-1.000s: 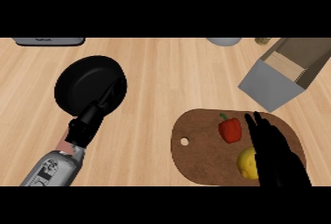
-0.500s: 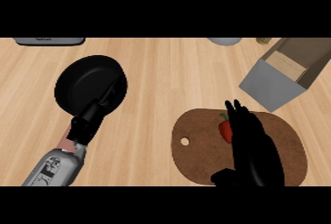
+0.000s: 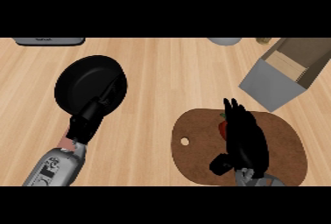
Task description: Pick the bell pepper from the cutting board and place it in the cardboard box
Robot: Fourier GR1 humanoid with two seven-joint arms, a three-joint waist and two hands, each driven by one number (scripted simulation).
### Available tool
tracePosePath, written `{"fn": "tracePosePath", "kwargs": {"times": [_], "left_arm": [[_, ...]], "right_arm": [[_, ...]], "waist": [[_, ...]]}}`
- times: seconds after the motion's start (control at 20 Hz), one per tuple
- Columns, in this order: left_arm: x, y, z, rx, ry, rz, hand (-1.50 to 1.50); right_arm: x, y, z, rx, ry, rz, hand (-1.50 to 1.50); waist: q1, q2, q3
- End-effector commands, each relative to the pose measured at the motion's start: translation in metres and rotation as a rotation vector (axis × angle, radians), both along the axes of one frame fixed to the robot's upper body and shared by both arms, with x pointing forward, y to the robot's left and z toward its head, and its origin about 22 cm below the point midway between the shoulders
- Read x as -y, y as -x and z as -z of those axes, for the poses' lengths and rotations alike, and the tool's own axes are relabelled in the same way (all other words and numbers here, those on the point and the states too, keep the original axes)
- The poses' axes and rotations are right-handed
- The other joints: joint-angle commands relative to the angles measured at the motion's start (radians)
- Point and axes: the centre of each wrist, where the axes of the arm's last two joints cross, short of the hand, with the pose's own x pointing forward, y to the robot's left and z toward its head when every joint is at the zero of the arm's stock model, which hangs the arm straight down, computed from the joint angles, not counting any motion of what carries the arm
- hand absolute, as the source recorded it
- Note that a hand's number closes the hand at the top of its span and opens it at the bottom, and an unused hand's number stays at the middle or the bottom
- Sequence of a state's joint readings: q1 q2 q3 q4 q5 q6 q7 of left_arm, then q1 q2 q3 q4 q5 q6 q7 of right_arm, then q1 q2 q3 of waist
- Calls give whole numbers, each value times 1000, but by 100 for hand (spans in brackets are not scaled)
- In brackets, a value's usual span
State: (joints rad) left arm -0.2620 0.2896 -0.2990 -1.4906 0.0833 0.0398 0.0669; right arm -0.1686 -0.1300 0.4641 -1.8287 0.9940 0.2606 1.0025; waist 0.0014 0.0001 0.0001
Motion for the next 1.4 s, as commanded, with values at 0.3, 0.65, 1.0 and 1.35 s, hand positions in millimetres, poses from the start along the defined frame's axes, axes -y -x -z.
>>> {"fn": "tracePosePath", "kwargs": {"times": [0.3,0.65,1.0,1.35], "left_arm": [[12,5,-1,-1,-6,-16,0],[-13,18,13,-1,-4,-16,0],[-20,3,-5,-7,-6,-13,0],[-4,17,2,3,0,-13,0]], "right_arm": [[11,-14,18,-4,33,47,-150],[5,-10,24,-72,27,26,-150],[-2,-10,57,-120,51,32,-150],[9,-49,53,-130,49,33,-150]], "waist": [[-2,0,0],[-1,-1,0],[-1,0,0],[3,0,0]]}}
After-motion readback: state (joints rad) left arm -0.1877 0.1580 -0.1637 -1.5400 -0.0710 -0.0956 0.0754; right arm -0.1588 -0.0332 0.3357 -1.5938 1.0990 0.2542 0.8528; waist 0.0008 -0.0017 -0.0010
